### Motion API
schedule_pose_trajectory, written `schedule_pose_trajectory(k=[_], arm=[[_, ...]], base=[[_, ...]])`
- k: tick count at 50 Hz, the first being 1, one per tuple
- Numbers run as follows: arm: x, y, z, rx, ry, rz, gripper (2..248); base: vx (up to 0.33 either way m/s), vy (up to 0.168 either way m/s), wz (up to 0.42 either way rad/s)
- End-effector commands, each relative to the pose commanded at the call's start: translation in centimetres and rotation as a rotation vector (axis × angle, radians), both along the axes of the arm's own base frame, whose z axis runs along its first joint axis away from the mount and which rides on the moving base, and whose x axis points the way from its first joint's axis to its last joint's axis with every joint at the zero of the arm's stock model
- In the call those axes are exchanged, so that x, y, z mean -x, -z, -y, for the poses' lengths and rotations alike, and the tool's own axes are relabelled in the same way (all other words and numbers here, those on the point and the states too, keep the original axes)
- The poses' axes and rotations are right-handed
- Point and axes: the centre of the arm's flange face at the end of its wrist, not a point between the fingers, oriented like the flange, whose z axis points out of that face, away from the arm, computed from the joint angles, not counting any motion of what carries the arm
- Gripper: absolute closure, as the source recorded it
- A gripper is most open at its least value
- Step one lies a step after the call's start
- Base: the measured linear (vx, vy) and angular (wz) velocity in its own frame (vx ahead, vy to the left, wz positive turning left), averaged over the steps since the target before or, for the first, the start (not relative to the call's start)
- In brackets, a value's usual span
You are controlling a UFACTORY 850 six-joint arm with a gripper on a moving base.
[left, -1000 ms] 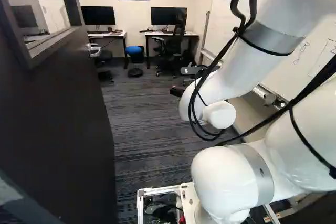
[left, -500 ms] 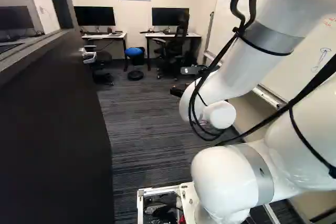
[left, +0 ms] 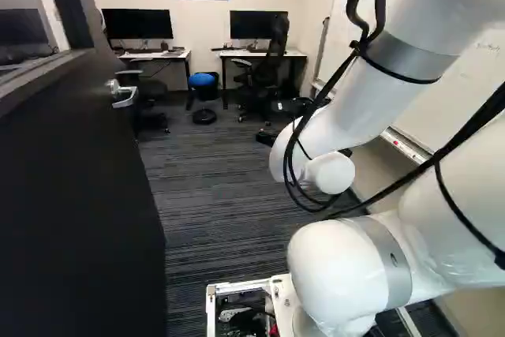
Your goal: Open the door and move inside
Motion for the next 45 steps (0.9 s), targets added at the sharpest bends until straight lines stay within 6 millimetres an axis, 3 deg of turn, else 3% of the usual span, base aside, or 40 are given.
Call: schedule_pose_trajectory(k=[45], arm=[[0.00, 0.00, 0.00, 0.000, 0.000, 0.000, 3]], base=[[0.224, 0.006, -0.003]])
